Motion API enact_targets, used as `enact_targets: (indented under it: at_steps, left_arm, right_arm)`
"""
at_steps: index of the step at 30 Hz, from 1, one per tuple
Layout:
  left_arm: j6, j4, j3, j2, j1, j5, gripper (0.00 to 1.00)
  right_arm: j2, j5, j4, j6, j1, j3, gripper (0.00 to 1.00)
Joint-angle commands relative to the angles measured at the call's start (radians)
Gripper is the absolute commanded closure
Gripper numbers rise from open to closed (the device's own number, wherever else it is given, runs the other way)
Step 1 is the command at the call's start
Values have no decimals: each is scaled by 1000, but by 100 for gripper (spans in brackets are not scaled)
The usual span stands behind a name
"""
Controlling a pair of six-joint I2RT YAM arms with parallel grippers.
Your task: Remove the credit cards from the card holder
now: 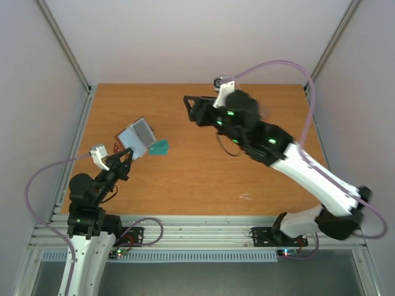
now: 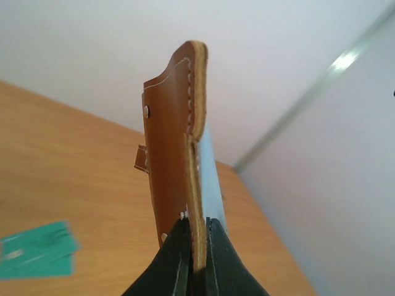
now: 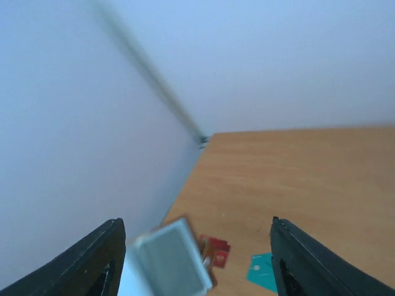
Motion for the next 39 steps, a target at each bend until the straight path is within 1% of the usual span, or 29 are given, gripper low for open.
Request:
enact_targets:
  at_steps: [1,2,3,4,5,7,10,13,16,18,21,23,24,25,27,28,29,31,33,35,38,39]
  left_arm:
    - [-69,425,90,104,1,365,100]
    - [-76,476,106,120,2,397,100]
    - [-84,523,125,155,2,465,100]
    - [-95,566,145,178,0,512,100]
    - [-103,600,173,200,-1,552,100]
    - [-92,638,222,234,-5,618,100]
    - [-59,654,291,279,-12,674,100]
    - [-29,661,336,307,-19,687,100]
    - [-16,653,365,327,-22,690,100]
    - [-10,640,389,339,-23,700,100]
    - [13,628,407,348,-24,709,100]
    - [21,632,403,348,-24,707,100]
    - [17,633,401,349,-26,704,100]
    - [15,632,401,347,-26,702,100]
    - [15,617,402,341,-26,704,100]
    - [19,608,399,339,-27,704,100]
    - [22,598,395,335,-26,701,100]
    - [22,595,390,337,-27,695,100]
    - [19,608,387,343,-26,697,100]
    - [20,617,387,345,-27,700,100]
    - [18,619,381,341,-27,694,100]
    - [16,621,380,341,-27,690,100]
  right_arm:
    - [-147,-579,-79,-601,-6,-41,31]
    - [-149,-698,-147,-632,-6,-3,30]
    - [-140,-801,-213,-649,-6,41,30]
    - [-127,-870,-276,-669,-6,90,31]
    - [-114,-907,-353,-689,-7,150,33]
    - [-104,-926,-406,-728,-7,199,32]
    - [-97,-910,-438,-761,-35,231,24]
    - [-43,-872,-522,-779,-52,322,20]
    - [47,-904,-635,-820,-52,435,18]
    - [81,-927,-672,-835,-63,470,17]
    - [93,-989,-650,-826,-118,474,14]
    - [106,-1015,-641,-819,-152,474,15]
    - [115,-1024,-641,-819,-158,476,16]
    - [123,-1039,-639,-817,-160,477,20]
    - [138,-1101,-628,-812,-160,474,32]
    - [145,-1137,-620,-808,-160,474,36]
    - [149,-1163,-612,-804,-160,474,36]
    - [156,-1160,-602,-807,-169,474,29]
    - [149,-1211,-549,-781,-209,453,26]
    - [146,-1261,-498,-736,-243,441,26]
    - [166,-1291,-515,-747,-250,464,33]
    - [175,-1312,-516,-739,-250,470,33]
